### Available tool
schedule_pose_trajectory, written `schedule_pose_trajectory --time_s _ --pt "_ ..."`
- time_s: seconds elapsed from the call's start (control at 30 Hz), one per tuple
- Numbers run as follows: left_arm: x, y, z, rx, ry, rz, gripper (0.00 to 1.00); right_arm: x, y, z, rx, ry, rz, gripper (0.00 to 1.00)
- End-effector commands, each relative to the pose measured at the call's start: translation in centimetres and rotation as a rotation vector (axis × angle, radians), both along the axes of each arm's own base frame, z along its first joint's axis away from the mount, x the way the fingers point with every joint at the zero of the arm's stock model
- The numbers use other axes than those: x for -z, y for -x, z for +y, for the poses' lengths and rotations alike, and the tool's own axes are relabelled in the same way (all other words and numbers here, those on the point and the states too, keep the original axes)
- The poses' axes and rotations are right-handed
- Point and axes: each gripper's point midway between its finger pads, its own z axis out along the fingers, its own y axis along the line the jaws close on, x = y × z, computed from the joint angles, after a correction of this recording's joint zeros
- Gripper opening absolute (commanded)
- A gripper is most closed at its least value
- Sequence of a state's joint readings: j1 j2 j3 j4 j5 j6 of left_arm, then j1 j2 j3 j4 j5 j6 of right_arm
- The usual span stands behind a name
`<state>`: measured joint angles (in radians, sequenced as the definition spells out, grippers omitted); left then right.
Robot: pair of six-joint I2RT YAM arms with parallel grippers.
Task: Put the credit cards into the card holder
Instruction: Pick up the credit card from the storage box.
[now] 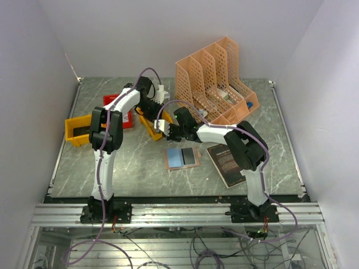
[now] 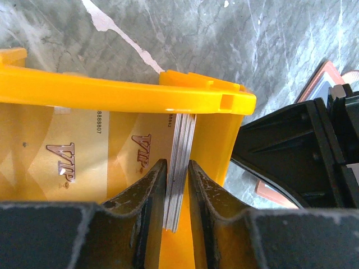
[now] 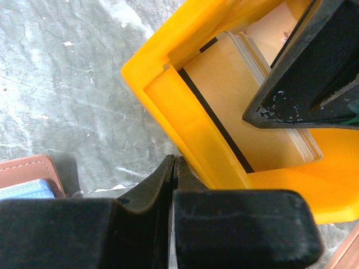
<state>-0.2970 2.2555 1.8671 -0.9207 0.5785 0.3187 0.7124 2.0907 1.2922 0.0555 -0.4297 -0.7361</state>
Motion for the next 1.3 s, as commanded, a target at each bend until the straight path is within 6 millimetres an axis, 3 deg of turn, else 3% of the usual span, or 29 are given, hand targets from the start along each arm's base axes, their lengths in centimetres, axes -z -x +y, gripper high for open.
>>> schedule_pose_trajectory --time_s 0.0,0.47,0.53,0.6,0.67,0.93,1.07,1.27 --pt "0.0 1.0 -1.0 0.047 0.005 0.012 0.35 -0.7 -1.1 0.6 0.014 -0.029 -0.024 0.0" --pt "2.2 1.1 -0.3 0.043 -0.069 0.028 0.35 -1.0 -1.3 0.6 0.02 -0.036 -0.024 0.0" --pt "2.4 1.2 -0.3 0.043 -0.071 0.031 0.28 -1.1 -1.3 0.6 0.021 -0.039 -0.021 0.0" --pt "2.2 1.2 -0.3 0.044 -0.069 0.034 0.11 -1.2 -1.3 0.6 0.021 -0.042 -0.022 0.0" --pt "1.5 1.0 -0.4 0.043 -0.059 0.027 0.07 -1.3 -1.3 0.5 0.022 -0.043 -0.021 0.0" --pt "-3.2 -1.1 0.1 -0.007 0.059 -0.038 0.07 -2.9 -1.4 0.5 0.024 -0.073 -0.024 0.0" --pt "-3.2 -1.0 0.4 -0.007 0.107 -0.002 0.08 -3.5 -1.3 0.5 0.022 -0.087 -0.024 0.0" --pt "-1.3 -0.4 0.4 0.005 0.126 0.064 0.17 -3.8 -1.2 0.6 0.02 -0.093 -0.021 0.0"
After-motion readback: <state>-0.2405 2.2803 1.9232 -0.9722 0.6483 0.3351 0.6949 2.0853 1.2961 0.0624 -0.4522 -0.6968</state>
